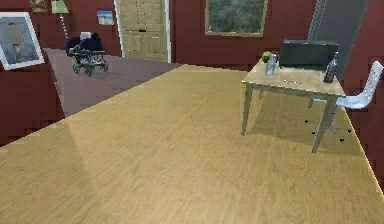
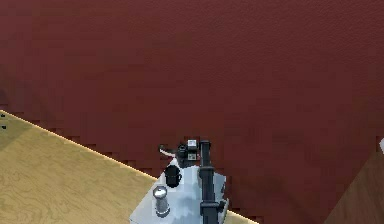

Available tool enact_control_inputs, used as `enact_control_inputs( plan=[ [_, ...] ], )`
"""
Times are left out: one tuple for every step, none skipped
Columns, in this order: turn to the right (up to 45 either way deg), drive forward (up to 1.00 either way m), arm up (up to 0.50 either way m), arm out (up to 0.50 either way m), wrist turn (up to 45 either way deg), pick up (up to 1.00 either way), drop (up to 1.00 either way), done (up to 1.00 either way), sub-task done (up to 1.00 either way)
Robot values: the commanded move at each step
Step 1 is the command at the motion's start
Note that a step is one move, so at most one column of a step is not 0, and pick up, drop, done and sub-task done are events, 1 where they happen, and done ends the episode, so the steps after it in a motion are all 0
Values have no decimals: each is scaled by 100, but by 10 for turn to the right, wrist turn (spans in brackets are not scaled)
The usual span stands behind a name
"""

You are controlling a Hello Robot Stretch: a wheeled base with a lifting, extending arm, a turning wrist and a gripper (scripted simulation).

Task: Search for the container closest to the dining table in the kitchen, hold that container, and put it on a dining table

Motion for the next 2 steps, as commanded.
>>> enact_control_inputs(
  plan=[
    [0,0,-30,0,0,0,0,0,0],
    [0,0,0,0,0,100,0,0,0]
  ],
)
